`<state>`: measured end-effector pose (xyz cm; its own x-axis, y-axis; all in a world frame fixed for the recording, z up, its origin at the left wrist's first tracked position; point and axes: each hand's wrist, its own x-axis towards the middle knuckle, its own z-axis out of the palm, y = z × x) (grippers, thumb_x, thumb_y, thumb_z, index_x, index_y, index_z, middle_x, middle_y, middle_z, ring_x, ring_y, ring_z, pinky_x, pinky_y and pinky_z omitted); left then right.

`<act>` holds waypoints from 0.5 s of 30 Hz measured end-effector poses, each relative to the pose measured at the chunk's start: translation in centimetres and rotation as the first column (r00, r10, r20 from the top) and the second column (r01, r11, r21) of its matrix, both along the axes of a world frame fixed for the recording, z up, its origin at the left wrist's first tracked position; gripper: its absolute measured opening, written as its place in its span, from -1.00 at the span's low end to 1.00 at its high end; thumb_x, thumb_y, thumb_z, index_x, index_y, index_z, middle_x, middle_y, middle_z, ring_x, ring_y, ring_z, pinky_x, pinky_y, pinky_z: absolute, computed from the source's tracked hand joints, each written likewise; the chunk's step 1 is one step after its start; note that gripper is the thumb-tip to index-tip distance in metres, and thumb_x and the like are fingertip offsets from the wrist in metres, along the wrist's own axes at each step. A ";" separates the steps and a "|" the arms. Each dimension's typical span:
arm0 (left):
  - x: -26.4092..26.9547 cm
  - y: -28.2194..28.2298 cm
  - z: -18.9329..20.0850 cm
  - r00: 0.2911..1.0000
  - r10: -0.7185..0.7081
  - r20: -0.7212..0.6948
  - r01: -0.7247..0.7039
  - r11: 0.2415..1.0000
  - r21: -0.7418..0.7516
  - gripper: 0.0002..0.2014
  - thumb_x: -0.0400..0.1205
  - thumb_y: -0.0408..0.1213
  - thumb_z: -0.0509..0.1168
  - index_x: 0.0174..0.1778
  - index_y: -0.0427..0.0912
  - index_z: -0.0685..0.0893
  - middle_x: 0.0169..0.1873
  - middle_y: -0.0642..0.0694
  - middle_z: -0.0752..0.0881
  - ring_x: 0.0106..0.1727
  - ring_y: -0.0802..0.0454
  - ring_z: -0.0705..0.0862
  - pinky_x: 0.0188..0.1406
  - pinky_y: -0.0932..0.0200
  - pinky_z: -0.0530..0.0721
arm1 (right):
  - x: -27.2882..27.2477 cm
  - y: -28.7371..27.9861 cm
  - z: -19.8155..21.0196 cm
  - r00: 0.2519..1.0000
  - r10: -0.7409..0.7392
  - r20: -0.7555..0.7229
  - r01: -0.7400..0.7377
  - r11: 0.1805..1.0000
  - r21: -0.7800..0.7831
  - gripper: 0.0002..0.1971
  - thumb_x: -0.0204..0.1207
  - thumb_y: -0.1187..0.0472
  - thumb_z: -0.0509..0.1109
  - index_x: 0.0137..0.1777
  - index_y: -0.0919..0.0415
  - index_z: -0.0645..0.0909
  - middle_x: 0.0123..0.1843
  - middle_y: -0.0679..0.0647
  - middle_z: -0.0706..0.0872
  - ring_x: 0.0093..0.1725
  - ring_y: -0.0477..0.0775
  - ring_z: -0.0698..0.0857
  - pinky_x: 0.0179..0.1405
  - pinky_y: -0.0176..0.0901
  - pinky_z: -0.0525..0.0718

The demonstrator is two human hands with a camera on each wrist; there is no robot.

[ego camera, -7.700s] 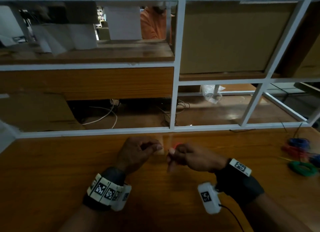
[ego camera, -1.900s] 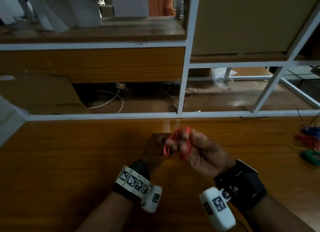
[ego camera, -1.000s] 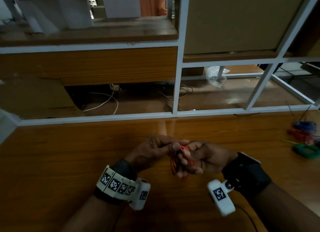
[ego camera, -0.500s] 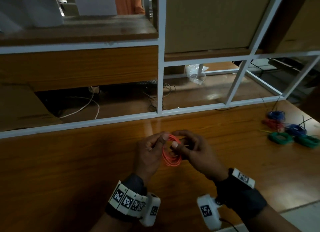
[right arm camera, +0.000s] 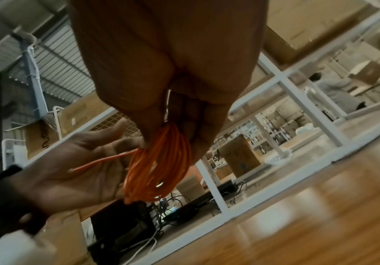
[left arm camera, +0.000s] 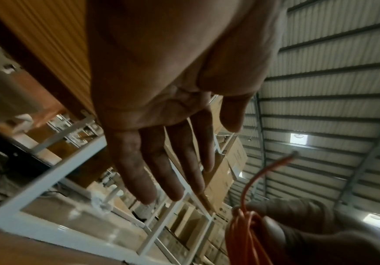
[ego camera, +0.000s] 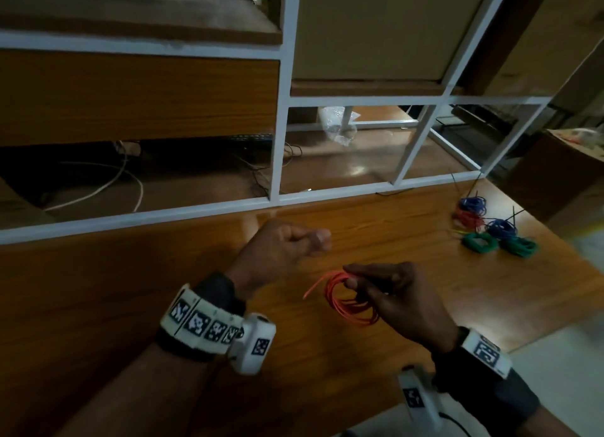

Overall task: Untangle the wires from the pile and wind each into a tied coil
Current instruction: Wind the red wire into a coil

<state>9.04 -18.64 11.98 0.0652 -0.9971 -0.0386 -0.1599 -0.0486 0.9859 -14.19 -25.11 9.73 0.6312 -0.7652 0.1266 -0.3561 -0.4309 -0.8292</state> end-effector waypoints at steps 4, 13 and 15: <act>-0.6 -1.0 -0.4 0.972 -0.228 -0.056 0.231 0.971 0.064 -0.62 0.65 -0.01 0.36 0.00 -0.31 0.82 -0.24 -0.28 0.81 -0.34 0.06 0.72 -0.27 0.23 0.65 | 0.3 0.6 1.2 0.994 0.032 0.104 -0.034 0.999 0.021 -0.73 0.57 0.30 0.56 0.23 0.05 0.81 -0.01 -0.19 0.89 -0.11 -0.08 0.89 -0.18 -0.21 0.82; -1.2 -3.0 -2.6 0.906 -0.308 -0.290 0.372 0.906 0.202 -0.71 0.59 -0.27 0.48 0.12 -0.40 0.77 0.00 -0.36 0.82 0.06 -0.28 0.80 0.09 -0.10 0.78 | -0.8 -0.8 0.2 0.999 -0.044 0.031 0.043 0.998 0.040 -0.79 0.55 0.29 0.59 0.17 0.14 0.85 -0.16 -0.26 0.87 -0.21 -0.14 0.87 -0.29 -0.35 0.75; -2.0 -3.8 -2.9 0.916 -0.278 -0.288 0.341 0.919 0.199 -0.72 0.57 -0.27 0.48 0.11 -0.38 0.79 -0.01 -0.36 0.82 0.04 -0.26 0.80 0.11 -0.15 0.77 | -1.5 -2.1 -0.2 0.998 -0.046 0.035 0.044 0.997 0.065 -0.80 0.55 0.28 0.60 0.16 0.14 0.85 -0.14 -0.18 0.89 -0.21 -0.10 0.88 -0.29 -0.30 0.78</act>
